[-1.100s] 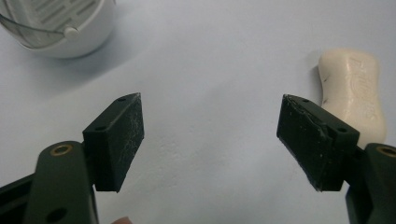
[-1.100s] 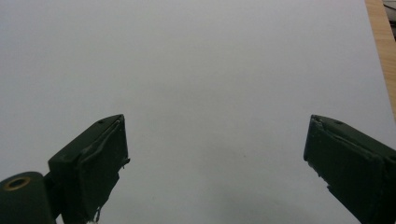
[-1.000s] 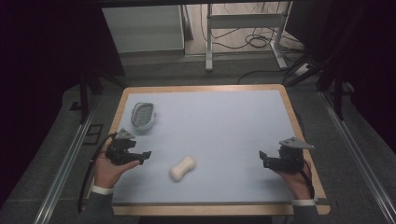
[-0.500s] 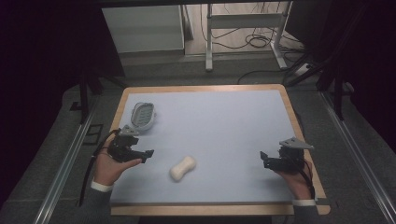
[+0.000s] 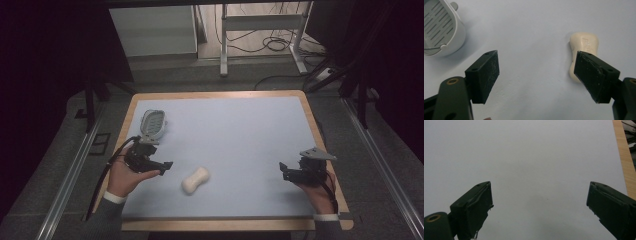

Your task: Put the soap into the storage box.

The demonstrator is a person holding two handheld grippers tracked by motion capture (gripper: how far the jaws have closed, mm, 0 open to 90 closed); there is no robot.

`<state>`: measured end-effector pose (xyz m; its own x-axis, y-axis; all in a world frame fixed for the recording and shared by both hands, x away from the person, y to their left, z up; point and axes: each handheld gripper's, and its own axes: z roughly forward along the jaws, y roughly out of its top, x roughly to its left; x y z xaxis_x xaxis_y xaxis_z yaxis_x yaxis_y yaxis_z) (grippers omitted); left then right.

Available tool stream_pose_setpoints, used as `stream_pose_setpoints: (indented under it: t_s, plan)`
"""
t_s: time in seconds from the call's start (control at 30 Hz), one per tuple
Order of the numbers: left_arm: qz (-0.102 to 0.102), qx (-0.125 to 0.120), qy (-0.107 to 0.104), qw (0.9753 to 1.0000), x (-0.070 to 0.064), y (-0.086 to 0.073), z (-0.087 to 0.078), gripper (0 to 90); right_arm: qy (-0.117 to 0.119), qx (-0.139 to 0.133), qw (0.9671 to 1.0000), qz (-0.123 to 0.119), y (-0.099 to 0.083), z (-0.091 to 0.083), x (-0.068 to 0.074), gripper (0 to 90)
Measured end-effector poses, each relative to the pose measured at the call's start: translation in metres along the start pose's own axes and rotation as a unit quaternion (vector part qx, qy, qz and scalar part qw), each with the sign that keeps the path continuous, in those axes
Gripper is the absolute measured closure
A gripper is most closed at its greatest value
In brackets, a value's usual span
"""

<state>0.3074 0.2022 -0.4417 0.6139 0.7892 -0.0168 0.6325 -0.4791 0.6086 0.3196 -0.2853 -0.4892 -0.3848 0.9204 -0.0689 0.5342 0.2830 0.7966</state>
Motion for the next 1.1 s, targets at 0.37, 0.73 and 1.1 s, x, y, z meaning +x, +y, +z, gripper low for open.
stream_pose_setpoints:
  t_s: [0.37,0.73,1.1]
  plan:
    - [0.017,0.015,-0.009,0.9997,-0.014,0.007,0.009,20.1,-0.005,0.005,1.0000,-0.003,-0.001,0.000,0.000,6.3]
    - [0.026,0.031,-0.024,0.9989,-0.028,0.010,0.021,19.7,-0.009,0.006,0.9999,-0.002,-0.002,0.001,-0.001,6.3]
    - [0.038,0.050,-0.040,0.9972,-0.044,0.010,0.036,19.6,-0.011,0.009,0.9999,-0.001,-0.003,0.002,-0.001,6.3]
